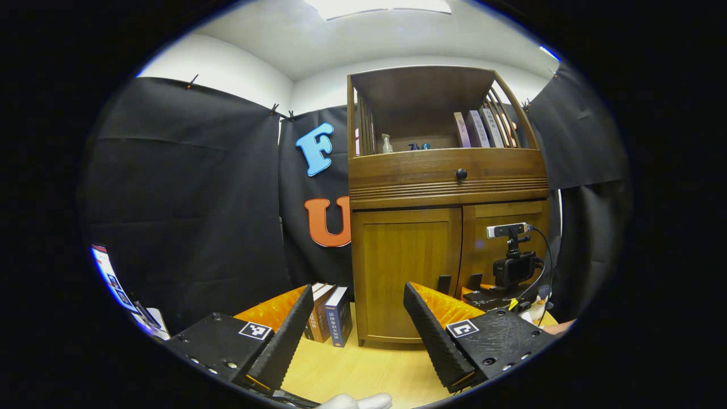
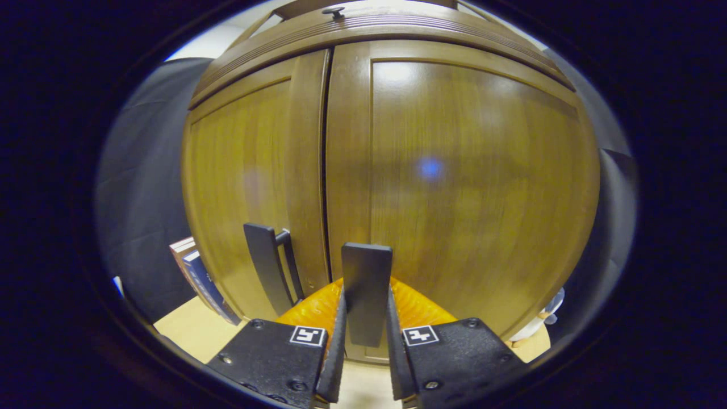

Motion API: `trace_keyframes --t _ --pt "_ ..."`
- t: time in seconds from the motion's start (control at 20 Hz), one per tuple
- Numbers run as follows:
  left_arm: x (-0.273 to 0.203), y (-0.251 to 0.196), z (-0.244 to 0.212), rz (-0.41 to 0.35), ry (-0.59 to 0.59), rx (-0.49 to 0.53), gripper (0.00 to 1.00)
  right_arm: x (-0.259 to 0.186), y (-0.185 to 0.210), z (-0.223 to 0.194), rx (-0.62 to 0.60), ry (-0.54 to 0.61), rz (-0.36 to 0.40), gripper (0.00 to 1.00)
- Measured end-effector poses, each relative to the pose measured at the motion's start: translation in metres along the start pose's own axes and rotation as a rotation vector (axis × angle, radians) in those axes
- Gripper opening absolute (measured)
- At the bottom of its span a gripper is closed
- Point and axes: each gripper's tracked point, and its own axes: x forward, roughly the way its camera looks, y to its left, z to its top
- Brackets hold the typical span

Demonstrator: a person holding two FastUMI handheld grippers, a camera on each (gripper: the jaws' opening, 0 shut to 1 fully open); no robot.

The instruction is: Open the right door of the double-door shoe cabinet with the right hand, and open the left door with the left hand.

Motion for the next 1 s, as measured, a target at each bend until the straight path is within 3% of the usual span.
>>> trace_keyframes --t 0.25,0.3,0.35,0.5,0.55,0.8,1.0 --pt "-0.007 0.013 -0.009 -0.020 0.005 -0.022 0.96 -0.005 0.001 -0.001 -0.002 0.018 0.030 0.33" --pt "-0.009 0.017 -0.011 -0.022 0.006 -0.024 1.00 -0.008 0.000 -0.003 -0.012 0.019 0.030 0.33" --pt "-0.010 0.021 -0.011 -0.024 0.005 -0.025 0.96 -0.014 0.000 -0.005 -0.019 0.020 0.028 0.32" --pt "-0.017 0.030 -0.019 -0.033 0.014 -0.023 1.00 -0.032 -0.001 -0.010 -0.025 0.026 0.028 0.32" --pt "-0.019 0.032 -0.020 -0.040 0.015 -0.020 0.96 -0.040 -0.002 -0.012 -0.027 0.028 0.028 0.31" --pt "-0.023 0.029 -0.026 -0.109 0.013 -0.009 0.96 -0.080 -0.007 -0.023 -0.025 0.032 0.033 0.30" --pt "-0.029 0.015 -0.026 -0.193 0.007 -0.010 0.96 -0.114 -0.019 -0.033 -0.023 0.027 -0.005 0.29"
